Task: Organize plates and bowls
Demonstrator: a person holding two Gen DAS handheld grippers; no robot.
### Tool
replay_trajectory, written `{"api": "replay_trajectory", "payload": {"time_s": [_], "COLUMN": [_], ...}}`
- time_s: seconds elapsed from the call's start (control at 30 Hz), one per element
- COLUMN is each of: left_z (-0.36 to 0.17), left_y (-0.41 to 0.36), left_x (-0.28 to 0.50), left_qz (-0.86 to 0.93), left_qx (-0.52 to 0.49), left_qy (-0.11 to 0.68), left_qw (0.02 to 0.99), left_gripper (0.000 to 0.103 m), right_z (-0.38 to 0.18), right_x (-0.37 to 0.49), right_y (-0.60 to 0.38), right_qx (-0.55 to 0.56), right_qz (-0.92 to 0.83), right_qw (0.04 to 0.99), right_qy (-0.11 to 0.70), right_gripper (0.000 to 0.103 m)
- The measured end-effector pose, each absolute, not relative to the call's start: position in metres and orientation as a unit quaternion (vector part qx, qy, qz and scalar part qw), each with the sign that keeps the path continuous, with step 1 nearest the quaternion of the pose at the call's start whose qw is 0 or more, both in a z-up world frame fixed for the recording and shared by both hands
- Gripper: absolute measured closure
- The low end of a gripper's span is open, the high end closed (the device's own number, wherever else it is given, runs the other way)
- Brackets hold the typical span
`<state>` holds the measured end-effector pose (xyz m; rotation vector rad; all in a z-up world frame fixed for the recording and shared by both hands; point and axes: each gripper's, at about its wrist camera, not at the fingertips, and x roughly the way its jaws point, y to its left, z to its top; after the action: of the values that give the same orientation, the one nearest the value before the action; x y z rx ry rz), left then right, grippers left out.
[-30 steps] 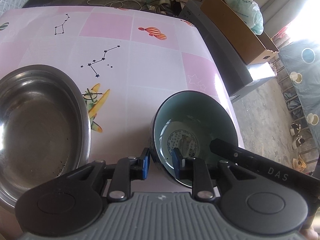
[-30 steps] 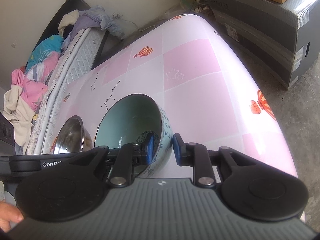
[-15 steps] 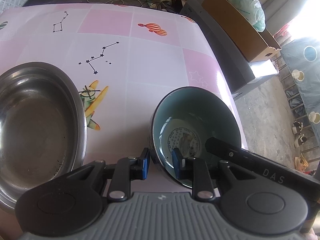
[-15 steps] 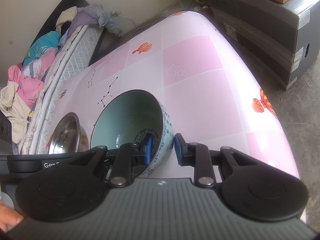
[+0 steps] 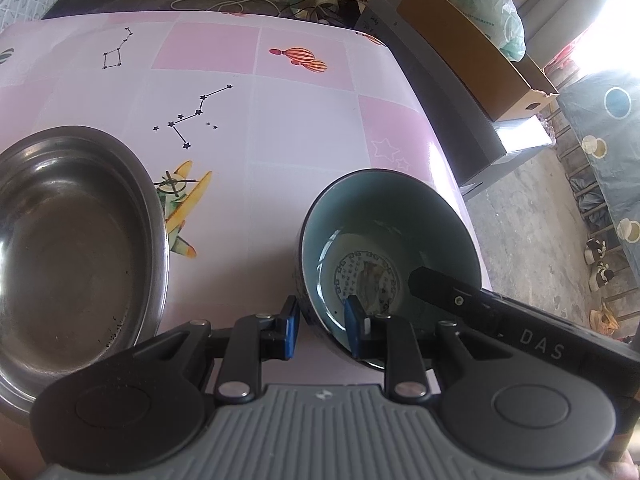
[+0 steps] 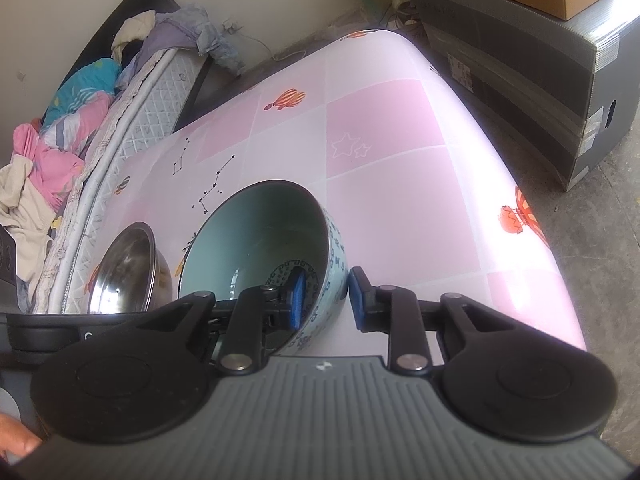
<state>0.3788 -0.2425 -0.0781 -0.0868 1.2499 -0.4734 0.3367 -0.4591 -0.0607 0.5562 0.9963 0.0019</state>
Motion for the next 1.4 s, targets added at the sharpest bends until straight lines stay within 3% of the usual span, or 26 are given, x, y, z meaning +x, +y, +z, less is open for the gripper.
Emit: {"api": "replay_trajectory", "payload": {"time_s": [1.4], "left_z": [-0.023], "left_y": [-0.203], "left_x": [0.362], "left_qz": [-0.216], "left_qx": [-0.075], "left_qy": [0.545], "left_qw": [0.807], "left_gripper": [0.079], "right_z": [0.003], "right_x": [0.322], "right_y": [-0.44], "right_qx": [0.243], "right_qz": [0.017], "right_qw": [0.861], "right_qy": [0.447], "right_gripper": [0.079]}}
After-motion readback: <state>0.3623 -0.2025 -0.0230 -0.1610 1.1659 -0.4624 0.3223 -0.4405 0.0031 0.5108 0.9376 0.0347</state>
